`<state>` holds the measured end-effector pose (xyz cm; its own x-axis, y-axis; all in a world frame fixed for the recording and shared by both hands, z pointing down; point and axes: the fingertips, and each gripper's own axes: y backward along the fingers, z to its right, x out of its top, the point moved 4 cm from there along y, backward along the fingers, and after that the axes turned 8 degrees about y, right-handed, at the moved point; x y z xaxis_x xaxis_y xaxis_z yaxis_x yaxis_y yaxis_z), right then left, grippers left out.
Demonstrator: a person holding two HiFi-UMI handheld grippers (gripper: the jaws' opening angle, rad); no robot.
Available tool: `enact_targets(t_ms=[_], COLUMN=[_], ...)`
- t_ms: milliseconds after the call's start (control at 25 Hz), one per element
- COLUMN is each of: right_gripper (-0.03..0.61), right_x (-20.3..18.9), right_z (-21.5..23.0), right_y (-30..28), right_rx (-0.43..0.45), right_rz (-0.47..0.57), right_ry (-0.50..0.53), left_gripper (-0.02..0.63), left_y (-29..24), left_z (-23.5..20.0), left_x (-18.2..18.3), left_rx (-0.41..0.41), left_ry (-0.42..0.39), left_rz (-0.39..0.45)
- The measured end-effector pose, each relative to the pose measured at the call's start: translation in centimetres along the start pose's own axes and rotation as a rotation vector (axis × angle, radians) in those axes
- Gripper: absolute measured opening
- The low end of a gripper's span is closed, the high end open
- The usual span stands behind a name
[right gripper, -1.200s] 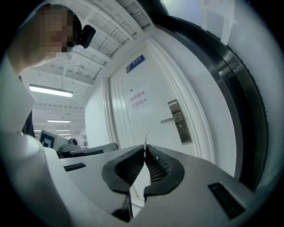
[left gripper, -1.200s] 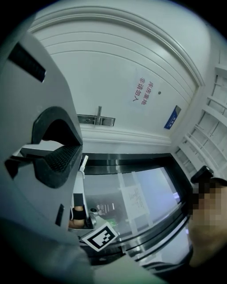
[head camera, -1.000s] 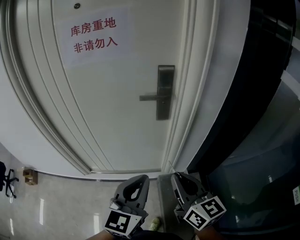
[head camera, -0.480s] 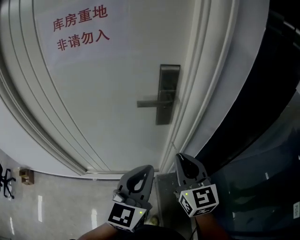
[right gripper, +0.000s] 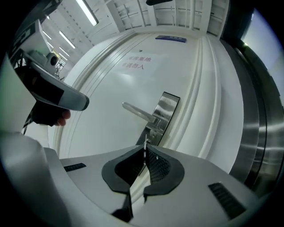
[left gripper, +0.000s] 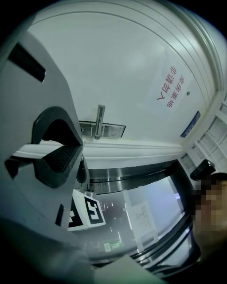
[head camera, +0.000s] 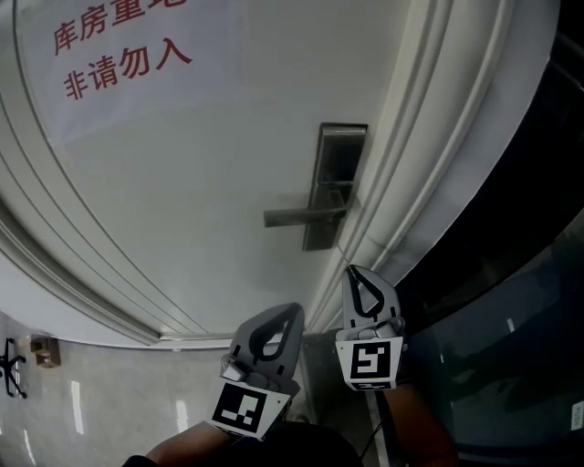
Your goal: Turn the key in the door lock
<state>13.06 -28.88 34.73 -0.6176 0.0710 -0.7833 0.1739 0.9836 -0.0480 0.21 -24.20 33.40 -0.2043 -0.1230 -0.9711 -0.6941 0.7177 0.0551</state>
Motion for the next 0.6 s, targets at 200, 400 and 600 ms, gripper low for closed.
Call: enact_targets(t_ms=[200, 400, 600], right_gripper=[0.02, 0.02, 0.02], right_x=[-1.0, -1.4, -2.2], right_z=[0.1, -0.8, -1.3], right_y=[-2.4, -4.7, -5.9], right_rx=[-0.038, -0.103, -0.129], right_rz=[-0.028, -0.041, -0.071], right_ry=[0.187, 0.577, 0.782], left_gripper=[0.005, 0.005, 0.005], left_y=[-1.4, -2.1, -2.5], left_z=[-1.3, -2.5, -3.3], left_x=[0.0, -0.7, -1.1], left_rx=[-0.01, -0.008, -0.005], left_ry=[0.002, 0.001, 0.006], left_rz=[-0.012, -0.043, -0.057])
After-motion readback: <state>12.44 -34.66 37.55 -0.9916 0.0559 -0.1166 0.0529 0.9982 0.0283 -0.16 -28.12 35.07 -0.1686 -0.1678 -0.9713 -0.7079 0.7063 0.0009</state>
